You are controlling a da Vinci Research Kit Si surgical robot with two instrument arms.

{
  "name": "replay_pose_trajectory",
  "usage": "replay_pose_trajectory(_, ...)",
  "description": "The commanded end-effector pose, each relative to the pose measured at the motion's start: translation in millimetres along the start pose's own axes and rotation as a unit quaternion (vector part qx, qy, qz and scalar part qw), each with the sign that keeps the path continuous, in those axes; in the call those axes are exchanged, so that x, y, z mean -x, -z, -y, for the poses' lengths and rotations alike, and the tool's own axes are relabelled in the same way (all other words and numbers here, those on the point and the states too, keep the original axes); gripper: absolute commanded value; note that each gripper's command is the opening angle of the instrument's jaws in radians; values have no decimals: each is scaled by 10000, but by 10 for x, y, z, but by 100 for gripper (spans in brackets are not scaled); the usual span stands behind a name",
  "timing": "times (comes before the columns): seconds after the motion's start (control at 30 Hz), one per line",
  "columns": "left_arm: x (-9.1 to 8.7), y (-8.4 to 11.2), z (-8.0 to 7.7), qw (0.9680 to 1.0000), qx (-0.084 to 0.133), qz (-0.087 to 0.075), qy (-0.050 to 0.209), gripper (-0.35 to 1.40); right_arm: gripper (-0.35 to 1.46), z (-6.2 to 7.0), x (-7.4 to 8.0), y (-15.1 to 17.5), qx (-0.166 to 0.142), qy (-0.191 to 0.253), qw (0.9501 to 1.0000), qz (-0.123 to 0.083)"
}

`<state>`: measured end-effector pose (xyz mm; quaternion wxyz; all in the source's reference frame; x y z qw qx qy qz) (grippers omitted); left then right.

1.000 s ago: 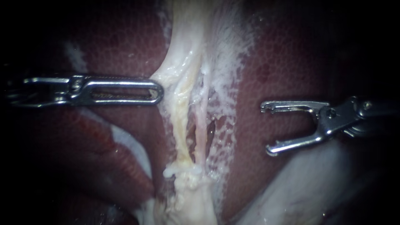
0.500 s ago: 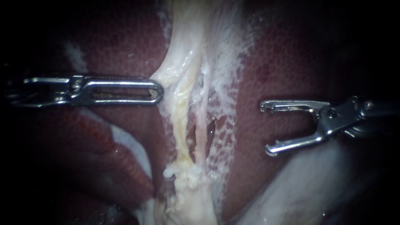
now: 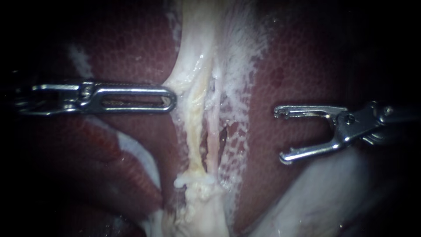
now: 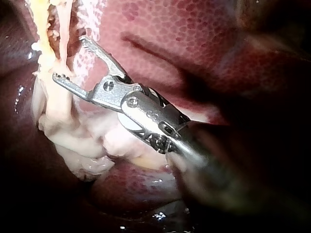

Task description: Going back first clip left tube

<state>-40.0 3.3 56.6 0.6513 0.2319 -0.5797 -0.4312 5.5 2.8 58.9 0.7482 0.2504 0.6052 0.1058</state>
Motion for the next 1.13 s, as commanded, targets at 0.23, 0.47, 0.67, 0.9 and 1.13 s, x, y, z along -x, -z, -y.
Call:
replay_pose_trajectory(0.23,-10,-13,1,10000,-10,-22,27,-35,60,0,1,0,-2,2,10000,0)
replay_pose_trajectory(0.47,-22,-28,-1,10000,-8,-81,46,-35,60,0,1,0,-1,3,10000,1)
replay_pose_trajectory(0.67,-24,-31,-6,9999,-17,-102,69,-35,60,0,1,-1,0,4,10000,1)
replay_pose_trajectory(0.9,-24,-31,-7,9999,-21,-103,69,-35,60,0,2,-1,0,5,10000,1)
replay_pose_trajectory(1.13,-24,-31,-7,9999,-21,-103,69,-35,60,0,2,-1,0,5,10000,1)
